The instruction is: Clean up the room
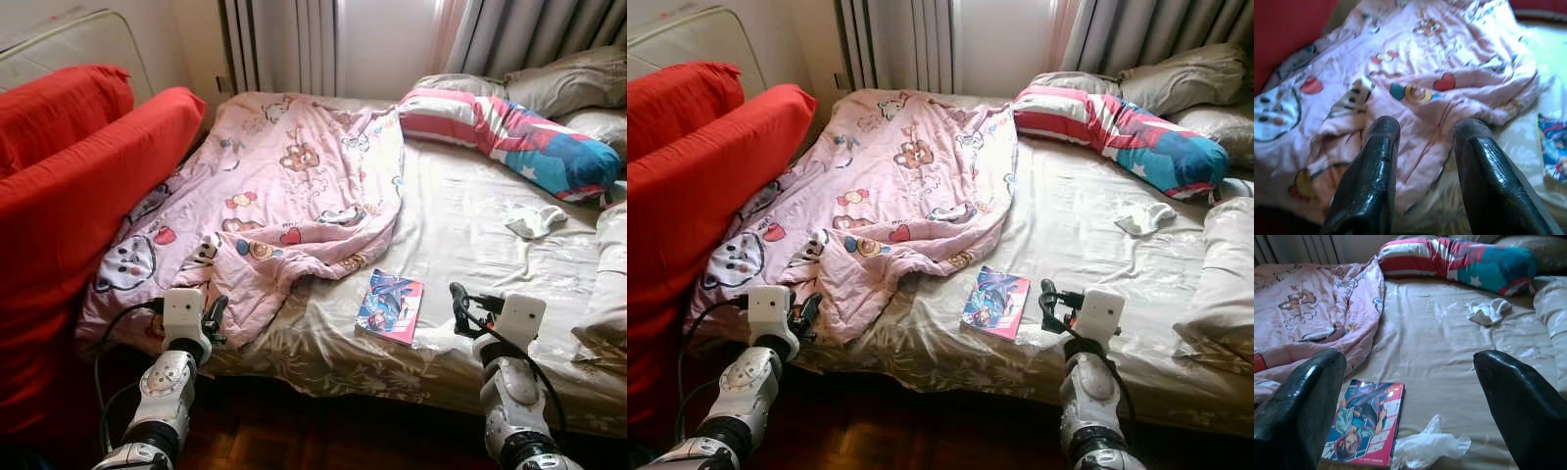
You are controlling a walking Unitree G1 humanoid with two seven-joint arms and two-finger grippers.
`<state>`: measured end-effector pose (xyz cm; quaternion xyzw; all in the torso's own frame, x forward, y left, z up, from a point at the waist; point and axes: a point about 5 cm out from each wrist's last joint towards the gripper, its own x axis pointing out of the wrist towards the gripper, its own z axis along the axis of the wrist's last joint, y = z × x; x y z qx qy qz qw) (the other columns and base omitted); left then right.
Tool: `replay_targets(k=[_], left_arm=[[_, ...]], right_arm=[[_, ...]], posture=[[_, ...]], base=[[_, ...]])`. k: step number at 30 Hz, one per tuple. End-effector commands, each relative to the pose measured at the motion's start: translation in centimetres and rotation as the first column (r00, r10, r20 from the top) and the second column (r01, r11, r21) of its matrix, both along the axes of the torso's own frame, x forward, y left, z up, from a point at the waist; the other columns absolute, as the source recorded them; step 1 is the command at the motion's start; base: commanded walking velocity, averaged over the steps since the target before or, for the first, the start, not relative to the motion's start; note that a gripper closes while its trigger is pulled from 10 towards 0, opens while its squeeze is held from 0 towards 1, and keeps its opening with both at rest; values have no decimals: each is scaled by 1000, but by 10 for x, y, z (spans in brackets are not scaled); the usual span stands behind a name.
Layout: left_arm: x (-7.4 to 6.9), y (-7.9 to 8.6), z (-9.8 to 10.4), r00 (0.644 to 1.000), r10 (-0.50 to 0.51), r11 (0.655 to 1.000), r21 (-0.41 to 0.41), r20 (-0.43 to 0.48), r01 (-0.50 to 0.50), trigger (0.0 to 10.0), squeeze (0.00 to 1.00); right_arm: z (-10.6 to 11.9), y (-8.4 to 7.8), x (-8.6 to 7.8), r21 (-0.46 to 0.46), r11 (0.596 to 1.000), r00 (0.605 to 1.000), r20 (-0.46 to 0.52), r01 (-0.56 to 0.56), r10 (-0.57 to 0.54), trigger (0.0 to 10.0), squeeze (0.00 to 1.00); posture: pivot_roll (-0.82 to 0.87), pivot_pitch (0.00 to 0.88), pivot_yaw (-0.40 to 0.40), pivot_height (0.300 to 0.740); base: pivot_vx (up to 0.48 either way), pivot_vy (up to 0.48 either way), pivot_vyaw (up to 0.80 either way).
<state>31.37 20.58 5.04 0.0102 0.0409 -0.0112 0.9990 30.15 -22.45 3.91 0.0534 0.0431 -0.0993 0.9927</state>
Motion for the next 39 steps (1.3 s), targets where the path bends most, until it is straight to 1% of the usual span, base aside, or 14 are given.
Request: replay_targets(k=[1, 4, 7, 10, 11, 15, 16, 20, 21, 23, 24, 27, 32, 39], left_arm=[[3, 1, 8, 999, 2, 1000, -11, 52, -1, 10000, 0], [0, -1, 9, 998, -5, 1000, -11, 69, 6, 10000, 0], [-9, 3, 6, 996, -2, 1000, -4, 90, 2, 10000, 0], [-15, 7, 4, 995, 13, 1000, -7, 101, -13, 10000, 0], [-22, 10, 1, 994, 27, 1000, -10, 102, -26, 10000, 0], [-28, 13, -2, 995, 24, 1000, -3, 97, -24, 10000, 0], [-34, 16, -5, 996, 21, 1000, 3, 90, -21, 10000, 0], [-43, 23, -7, 996, 32, 999, 8, 84, -33, 10000, 0], [-43, 23, -7, 996, 32, 999, 8, 84, -33, 10000, 0], [-52, 27, -9, 996, 41, 999, 9, 76, -42, 10000, 0], [-52, 27, -9, 996, 41, 999, 9, 76, -42, 10000, 0], [-67, 32, -20, 999, 49, 999, 17, 19, -50, 10000, 0], [-77, 34, -30, 998, 60, 998, 10, -32, -60, 10000, 0], [-83, 30, -35, 997, 39, 999, 9, -69, -39, 10000, 0]], right_arm=[[2, 0, -2, -17, 1000, 1000, 25, 0, 0, 10000, 0], [1, -1, -4, -35, 999, 1000, 31, 3, -2, 10000, 0], [-2, 1, -13, -80, 997, 999, 47, -21, 24, 10000, 0], [-6, 1, -22, -85, 996, 998, 62, -21, 26, 10000, 0], [-9, 1, -31, -97, 995, 997, 72, -21, 28, 10000, 0], [-12, 1, -39, -92, 996, 996, 82, -16, 24, 10000, 0], [-16, 0, -45, -98, 995, 997, 76, -17, 24, 10000, 0], [-26, -2, -58, -90, 996, 999, 37, 2, 1, 10000, 0], [-26, -2, -58, -90, 996, 999, 37, 2, 1, 10000, 0], [-36, -5, -68, -71, 997, 1000, -10, 21, -21, 10000, 0], [-36, -5, -68, -71, 997, 1000, -10, 21, -21, 10000, 0], [-54, -3, -84, -58, 998, 993, -116, 7, -13, 10000, 0], [-60, -4, -92, -45, 999, 989, -147, 14, -20, 10000, 0], [-53, -8, -91, -54, 998, 994, -109, 25, -31, 10000, 0]], posture=[[-45, 0, 13, 740], [-46, 0, 10, 740], [-40, 0, -7, 740], [-34, 0, -16, 740], [-31, 0, -19, 740], [-36, 0, -16, 740], [-33, 0, -16, 740], [-26, 0, -9, 740], [-26, 0, -9, 740], [-12, 0, -9, 740], [-12, 0, -9, 740], [-4, 0, -14, 740], [3, 0, -23, 740], [-26, 0, -18, 740]], base=[[0, 0, 0], [0, 0, 0], [0, 0, 0], [0, 0, 0], [0, 0, 0], [0, 0, 0], [0, 0, 0], [0, 0, 0], [0, 0, 0], [0, 0, 0], [0, 0, 0], [0, 0, 0], [0, 0, 0], [0, 0, 0]])
